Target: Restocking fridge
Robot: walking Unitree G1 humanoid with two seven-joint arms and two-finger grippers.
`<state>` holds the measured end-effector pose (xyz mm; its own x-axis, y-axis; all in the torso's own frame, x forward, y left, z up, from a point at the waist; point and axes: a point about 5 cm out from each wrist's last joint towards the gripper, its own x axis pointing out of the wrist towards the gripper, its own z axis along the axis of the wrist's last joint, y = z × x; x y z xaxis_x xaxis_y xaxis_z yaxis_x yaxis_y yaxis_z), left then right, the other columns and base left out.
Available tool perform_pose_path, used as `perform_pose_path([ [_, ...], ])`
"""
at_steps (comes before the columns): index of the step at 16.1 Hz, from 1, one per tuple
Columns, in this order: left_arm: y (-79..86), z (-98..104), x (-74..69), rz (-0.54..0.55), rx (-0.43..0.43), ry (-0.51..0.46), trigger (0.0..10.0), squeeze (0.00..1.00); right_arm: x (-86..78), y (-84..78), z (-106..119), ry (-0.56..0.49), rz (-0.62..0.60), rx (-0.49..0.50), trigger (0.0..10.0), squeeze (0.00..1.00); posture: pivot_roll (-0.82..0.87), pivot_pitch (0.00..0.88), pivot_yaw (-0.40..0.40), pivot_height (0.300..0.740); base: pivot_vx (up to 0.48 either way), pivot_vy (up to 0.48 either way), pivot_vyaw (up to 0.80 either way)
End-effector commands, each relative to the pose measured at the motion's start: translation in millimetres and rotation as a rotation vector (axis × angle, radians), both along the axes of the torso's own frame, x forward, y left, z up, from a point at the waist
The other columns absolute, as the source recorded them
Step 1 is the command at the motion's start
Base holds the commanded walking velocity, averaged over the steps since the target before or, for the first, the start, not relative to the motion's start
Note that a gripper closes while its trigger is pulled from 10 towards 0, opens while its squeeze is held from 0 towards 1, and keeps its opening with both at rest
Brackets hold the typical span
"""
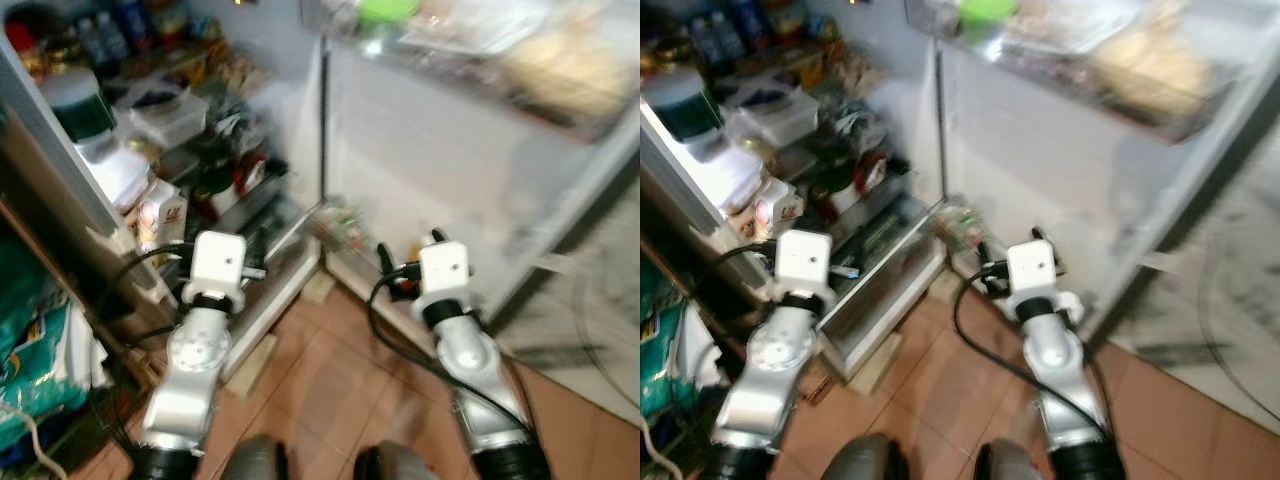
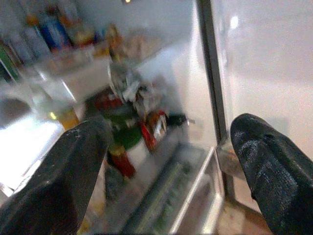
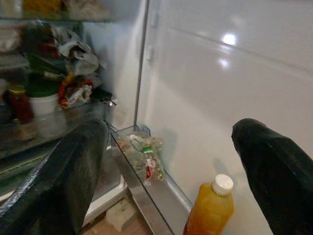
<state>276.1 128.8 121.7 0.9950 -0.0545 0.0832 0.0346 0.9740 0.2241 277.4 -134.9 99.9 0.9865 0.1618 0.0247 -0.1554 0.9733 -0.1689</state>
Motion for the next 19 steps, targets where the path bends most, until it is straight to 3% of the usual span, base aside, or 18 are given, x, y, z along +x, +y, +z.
perform_pose_path([
  [1,-0.3,-1.7,-2.2,-0.001,-0.008,0.004,10.0,0.0,1.1,-1.7,1.8,-0.009,0.002,-0.019,10.0,0.0,0.01,0.05,0.055,0.74,0.0,0.0,0.0],
  [2,-0.6,-2.1,-1.8,-0.002,-0.011,0.004,10.0,0.0,-1.0,1.9,0.1,0.024,0.046,-0.004,10.0,0.0,0.01,0.051,0.055,0.74,0.0,0.0,0.0],
  [3,-1.5,-2.4,-1.2,-0.005,-0.018,0.002,10.0,0.0,-5.2,3.9,-0.6,0.051,0.08,0.078,10.0,0.0,0.01,0.052,0.054,0.74,0.0,0.0,0.0],
  [4,-2.1,-2.2,-0.8,-0.007,-0.018,0.002,10.0,0.0,-6.0,2.7,1.5,0.031,0.067,0.094,10.0,0.0,0.01,0.052,0.054,0.74,0.0,0.0,0.0],
  [6,-3.1,-0.1,1.6,-0.014,-0.033,0.0,10.0,0.0,-2.2,0.3,1.7,0.04,0.039,0.077,10.0,0.0,0.01,0.063,0.056,0.74,0.0,0.0,0.0],
  [8,-2.6,2.7,2.9,-0.046,-0.062,0.007,10.0,0.0,4.6,0.7,3.2,0.025,-0.016,-0.063,10.0,0.0,0.02,0.092,0.082,0.74,0.0,0.0,0.0],
  [9,-2.0,0.2,-1.4,-0.065,-0.071,0.029,10.0,0.0,2.4,1.9,2.2,0.035,-0.024,-0.01,10.0,0.0,0.02,0.098,0.086,0.74,0.0,0.0,0.0],
  [12,-3.2,-10.2,-11.7,-0.069,-0.079,0.066,10.0,0.0,-4.4,-3.6,-5.2,0.093,-0.056,0.022,10.0,0.0,0.03,0.098,0.078,0.74,0.0,0.0,0.0],
  [16,-3.2,-19.4,-16.9,-0.091,-0.128,0.132,10.0,0.0,-4.2,-12.6,-7.3,0.096,-0.079,0.05,10.0,0.0,0.03,0.084,0.055,0.74,0.0,0.0,0.0],
  [19,-17.3,-30.5,-21.0,-0.21,-0.169,0.247,10.0,0.0,-1.4,-12.3,-4.3,0.1,-0.073,0.046,10.0,0.0,0.02,0.09,0.051,0.74,0.0,0.0,-0.8],
])
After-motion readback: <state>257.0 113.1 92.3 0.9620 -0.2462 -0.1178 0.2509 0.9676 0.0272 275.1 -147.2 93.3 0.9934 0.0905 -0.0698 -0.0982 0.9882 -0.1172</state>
